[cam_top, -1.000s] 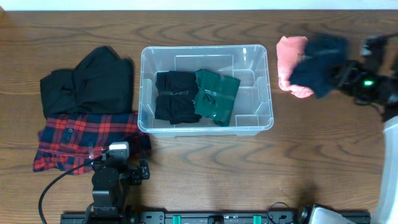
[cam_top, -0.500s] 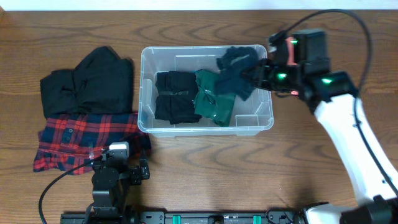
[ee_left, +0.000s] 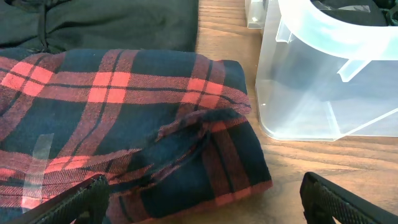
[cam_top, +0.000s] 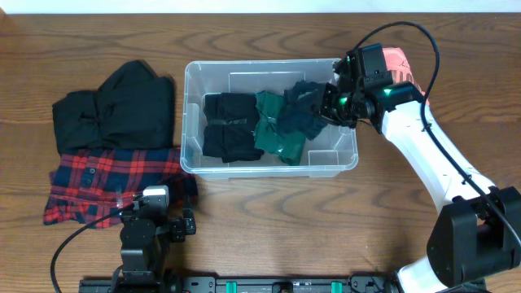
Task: Pack container
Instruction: 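Lower the navy item into the bin's right side and release, then grasp the salmon-pink printed shirt with the right gripper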
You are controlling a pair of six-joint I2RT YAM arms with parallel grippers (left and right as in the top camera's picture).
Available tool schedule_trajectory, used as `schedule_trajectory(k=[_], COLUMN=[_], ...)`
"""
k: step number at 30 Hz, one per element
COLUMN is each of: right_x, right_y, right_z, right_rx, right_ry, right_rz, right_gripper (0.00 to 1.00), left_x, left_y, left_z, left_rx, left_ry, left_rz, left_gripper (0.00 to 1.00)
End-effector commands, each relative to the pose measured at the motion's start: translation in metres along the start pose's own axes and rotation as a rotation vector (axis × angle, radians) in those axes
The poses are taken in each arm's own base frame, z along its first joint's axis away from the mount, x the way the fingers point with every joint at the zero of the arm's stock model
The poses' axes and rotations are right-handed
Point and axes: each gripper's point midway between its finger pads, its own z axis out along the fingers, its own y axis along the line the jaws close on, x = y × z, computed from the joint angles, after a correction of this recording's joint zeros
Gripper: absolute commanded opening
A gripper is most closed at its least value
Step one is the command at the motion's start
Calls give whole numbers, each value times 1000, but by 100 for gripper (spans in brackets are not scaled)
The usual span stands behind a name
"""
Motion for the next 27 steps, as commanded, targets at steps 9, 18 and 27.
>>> schedule_trajectory(k=[9,18,27], right_x=[17,-24,-92], right_y=[1,-34,-144], right_z=[-46,-144,-157], right_rx=[66,335,243], right_ry=[-32,-409,-429], right_rz=[-137,-189,91], right_gripper=[39,78,89], left_x=[3,3,3], left_y=[2,2,2], left_z=[2,2,2], left_rx=[-9,-9,-9], left_ry=[2,2,2], left_rz=[4,3,3], left_gripper=[98,98,98])
